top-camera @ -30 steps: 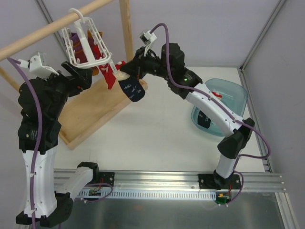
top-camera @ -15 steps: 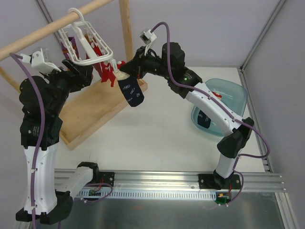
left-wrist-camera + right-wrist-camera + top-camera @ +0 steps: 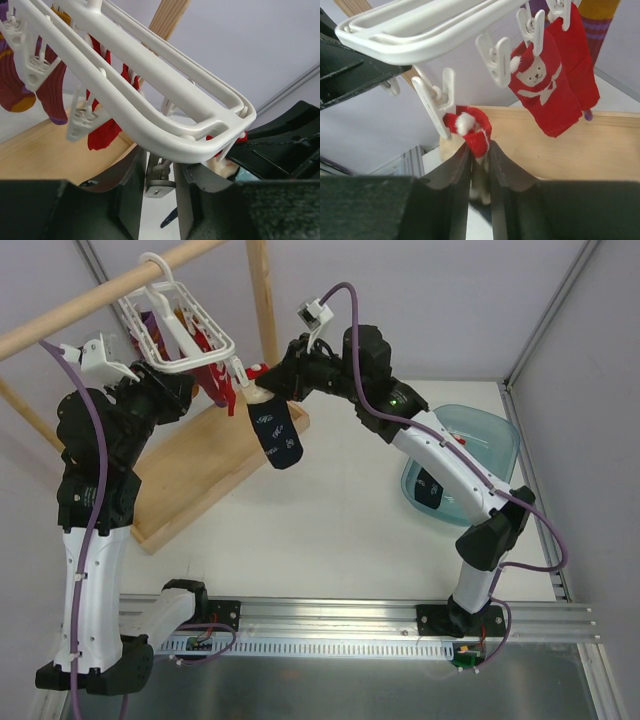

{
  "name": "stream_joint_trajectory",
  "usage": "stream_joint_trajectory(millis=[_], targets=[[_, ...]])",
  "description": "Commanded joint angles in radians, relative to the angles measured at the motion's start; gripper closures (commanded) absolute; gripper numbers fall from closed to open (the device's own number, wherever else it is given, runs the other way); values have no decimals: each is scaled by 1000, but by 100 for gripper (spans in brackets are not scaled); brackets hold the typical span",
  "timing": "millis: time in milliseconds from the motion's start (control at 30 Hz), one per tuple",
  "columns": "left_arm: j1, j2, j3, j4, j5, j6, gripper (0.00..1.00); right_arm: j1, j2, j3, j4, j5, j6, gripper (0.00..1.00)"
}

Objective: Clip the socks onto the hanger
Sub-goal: Clamp the sock onto the hanger.

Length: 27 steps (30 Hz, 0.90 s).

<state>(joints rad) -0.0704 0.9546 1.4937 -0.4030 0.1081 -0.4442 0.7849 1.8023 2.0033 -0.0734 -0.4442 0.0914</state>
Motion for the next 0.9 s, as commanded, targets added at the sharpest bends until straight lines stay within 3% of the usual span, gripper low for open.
stream_joint_trajectory(millis=[0,33,67,167,300,500,733,867], targets=[[11,-23,-16,121,-5,-44,73,-7,-44,95,-90,50,-51,77],[11,-27,-19,124,-2,-48,76,-7,-50,104,-112,58,-65,72],[11,-27,-20,125,4,-56,76,-7,-60,110,-127,65,-84,62],[11,-25,-23,128,15,-76,79,-6,-109,111,-178,102,-119,55],[11,-27,-26,127,8,-103,81,22,-150,97,-190,121,-143,54],[11,-42,-6,125,25,-180,85,183,-144,106,-190,228,-323,48],[11,-51,-1,116,61,-229,87,258,-110,80,-69,219,-354,48],[11,-63,-4,107,81,-241,87,277,-40,165,-34,236,-355,48]])
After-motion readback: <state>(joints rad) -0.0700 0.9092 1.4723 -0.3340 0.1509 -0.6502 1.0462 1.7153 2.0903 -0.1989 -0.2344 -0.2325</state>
